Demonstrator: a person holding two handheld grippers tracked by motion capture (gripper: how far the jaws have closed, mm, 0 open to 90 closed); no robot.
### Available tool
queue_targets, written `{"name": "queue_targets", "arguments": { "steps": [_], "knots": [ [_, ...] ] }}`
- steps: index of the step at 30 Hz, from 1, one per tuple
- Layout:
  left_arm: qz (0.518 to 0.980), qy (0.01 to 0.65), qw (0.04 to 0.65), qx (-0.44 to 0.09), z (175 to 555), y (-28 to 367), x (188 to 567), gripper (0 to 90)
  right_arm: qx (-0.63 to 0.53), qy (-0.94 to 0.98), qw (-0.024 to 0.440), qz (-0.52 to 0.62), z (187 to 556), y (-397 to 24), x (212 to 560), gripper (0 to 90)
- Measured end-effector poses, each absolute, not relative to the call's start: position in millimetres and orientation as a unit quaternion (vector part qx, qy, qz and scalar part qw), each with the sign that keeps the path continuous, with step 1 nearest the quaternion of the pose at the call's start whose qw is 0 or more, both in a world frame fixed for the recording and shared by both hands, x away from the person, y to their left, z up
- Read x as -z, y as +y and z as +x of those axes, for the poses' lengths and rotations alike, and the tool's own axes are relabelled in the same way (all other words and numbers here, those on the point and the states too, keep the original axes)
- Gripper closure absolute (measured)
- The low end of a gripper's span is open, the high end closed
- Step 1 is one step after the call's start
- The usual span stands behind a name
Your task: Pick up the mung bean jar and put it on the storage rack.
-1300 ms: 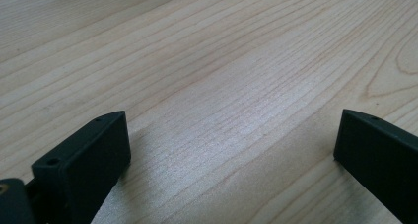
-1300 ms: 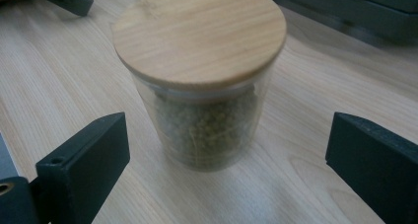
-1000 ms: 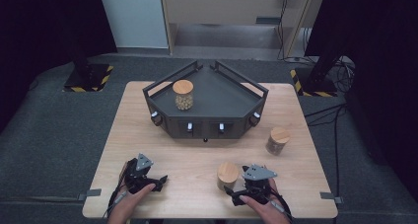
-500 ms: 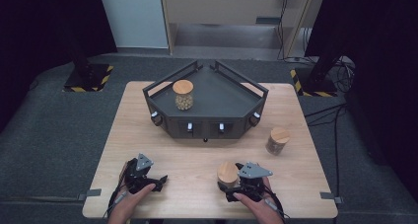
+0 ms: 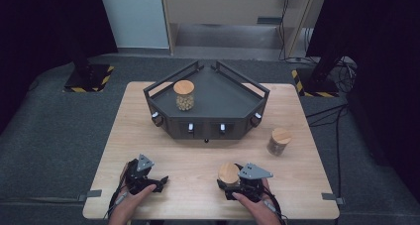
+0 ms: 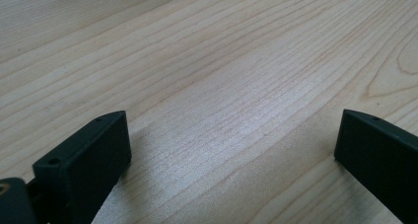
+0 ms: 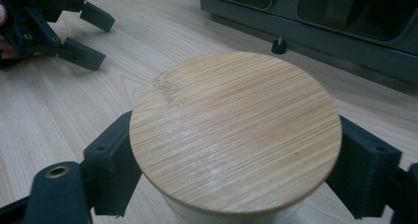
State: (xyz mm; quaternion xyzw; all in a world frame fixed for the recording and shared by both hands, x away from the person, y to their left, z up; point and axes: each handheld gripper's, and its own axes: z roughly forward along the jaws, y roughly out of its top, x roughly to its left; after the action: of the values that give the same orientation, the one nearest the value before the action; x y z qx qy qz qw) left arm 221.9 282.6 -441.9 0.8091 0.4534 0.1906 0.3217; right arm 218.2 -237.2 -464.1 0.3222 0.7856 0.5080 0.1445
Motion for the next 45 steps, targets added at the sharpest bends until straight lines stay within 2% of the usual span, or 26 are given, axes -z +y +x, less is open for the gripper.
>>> {"name": "queue_targets", "arguments": {
  "steps": [12,23,45],
  "knots": [
    [0.809,0.453,0.322,-0.190,222,283,442,0.0,-0.512,0.779,0.167,0.322,209,-233,470,24.4],
    [0.809,0.454,0.322,-0.191,222,282,442,0.0,-0.508,0.779,0.179,0.321,206,-230,468,25.0],
    [0.809,0.454,0.322,-0.191,222,283,442,0.0,-0.521,0.775,0.188,0.305,212,-234,438,25.2]
  ]
}}
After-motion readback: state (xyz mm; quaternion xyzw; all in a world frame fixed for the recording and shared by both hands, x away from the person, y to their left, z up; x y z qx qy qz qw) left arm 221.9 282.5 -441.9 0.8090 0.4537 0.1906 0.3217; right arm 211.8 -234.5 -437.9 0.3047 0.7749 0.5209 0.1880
